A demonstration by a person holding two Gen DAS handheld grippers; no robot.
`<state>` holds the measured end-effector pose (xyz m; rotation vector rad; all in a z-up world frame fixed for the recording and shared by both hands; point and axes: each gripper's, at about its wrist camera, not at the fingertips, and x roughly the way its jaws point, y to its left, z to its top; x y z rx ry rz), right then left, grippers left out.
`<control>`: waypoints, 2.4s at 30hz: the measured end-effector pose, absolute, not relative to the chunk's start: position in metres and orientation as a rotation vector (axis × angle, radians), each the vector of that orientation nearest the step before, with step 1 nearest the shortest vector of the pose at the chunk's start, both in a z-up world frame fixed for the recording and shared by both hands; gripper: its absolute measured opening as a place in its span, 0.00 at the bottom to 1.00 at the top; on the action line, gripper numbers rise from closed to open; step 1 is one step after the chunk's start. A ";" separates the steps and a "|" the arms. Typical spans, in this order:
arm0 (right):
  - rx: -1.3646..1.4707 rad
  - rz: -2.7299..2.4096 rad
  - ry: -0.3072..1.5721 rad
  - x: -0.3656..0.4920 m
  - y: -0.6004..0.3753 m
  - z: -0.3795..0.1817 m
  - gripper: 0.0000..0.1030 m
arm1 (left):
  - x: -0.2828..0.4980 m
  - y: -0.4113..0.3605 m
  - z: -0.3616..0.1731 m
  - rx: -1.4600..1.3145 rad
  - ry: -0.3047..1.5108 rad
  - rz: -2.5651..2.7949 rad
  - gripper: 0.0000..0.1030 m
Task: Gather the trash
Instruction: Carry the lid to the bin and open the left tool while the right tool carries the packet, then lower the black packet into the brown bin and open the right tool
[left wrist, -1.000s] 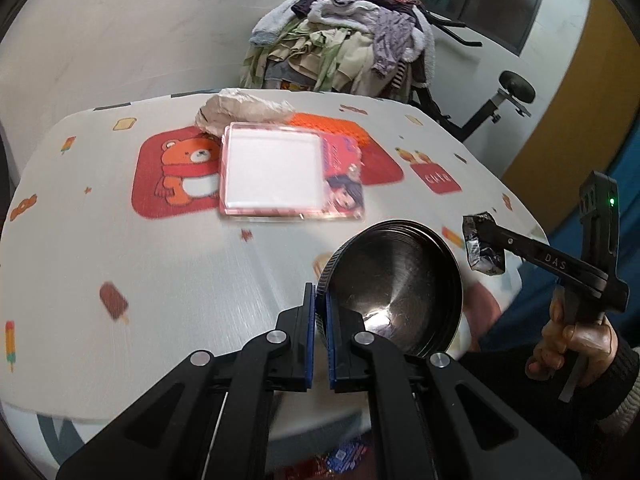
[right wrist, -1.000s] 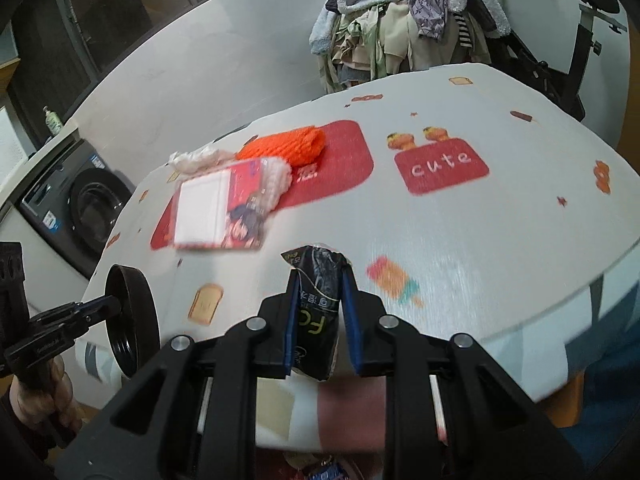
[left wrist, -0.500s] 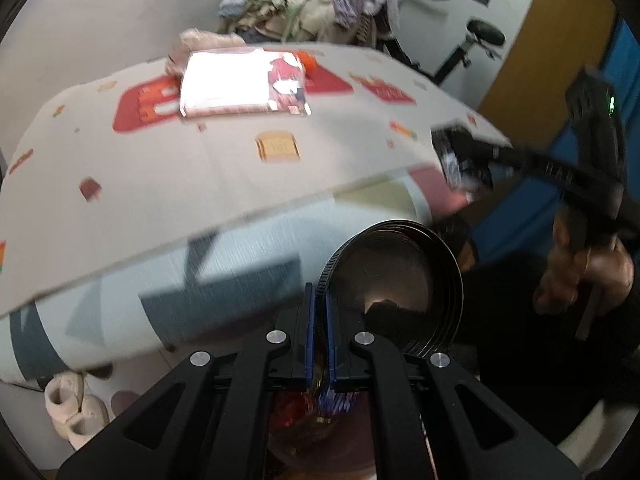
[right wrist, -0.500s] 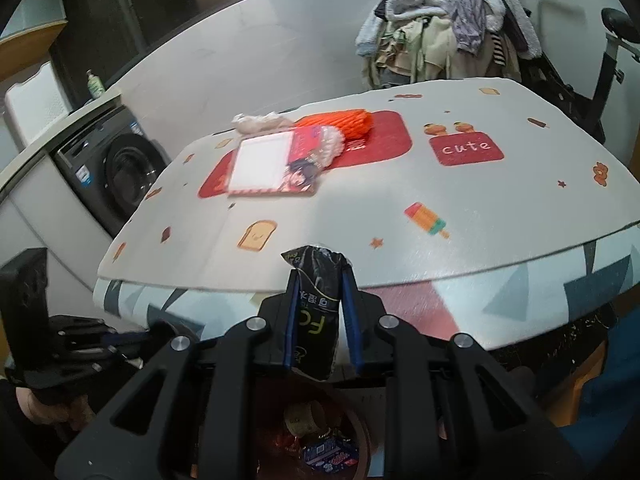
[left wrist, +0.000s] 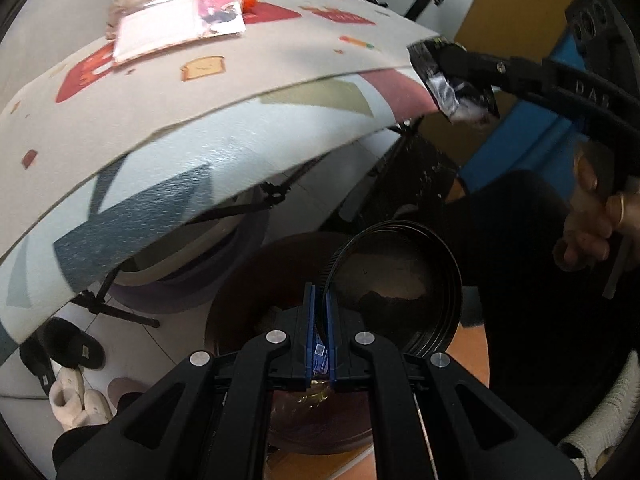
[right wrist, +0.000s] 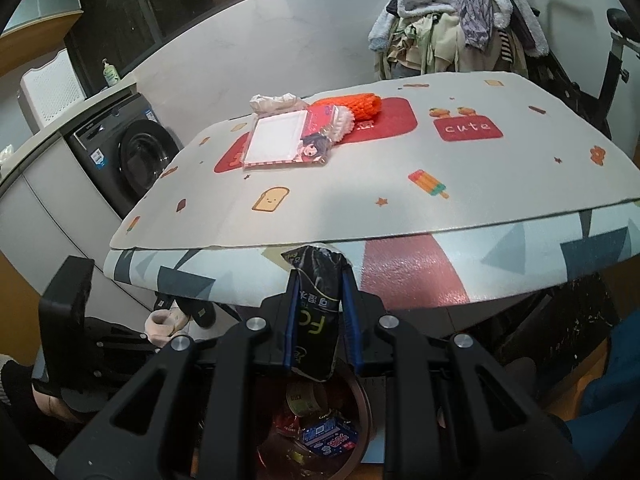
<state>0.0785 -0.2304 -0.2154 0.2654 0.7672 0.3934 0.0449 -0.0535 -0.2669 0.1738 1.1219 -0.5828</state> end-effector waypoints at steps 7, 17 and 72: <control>0.274 0.399 0.770 0.079 -0.232 -0.219 0.23 | 0.046 -0.061 -0.262 0.144 1.070 -0.657 0.69; 0.252 0.435 0.806 0.077 -0.217 -0.227 0.23 | 0.044 -0.014 -0.203 0.084 0.812 -0.515 0.89; -0.147 0.460 1.010 0.072 -0.133 -0.284 0.89 | 0.021 0.058 -0.203 -0.035 0.731 -0.214 0.94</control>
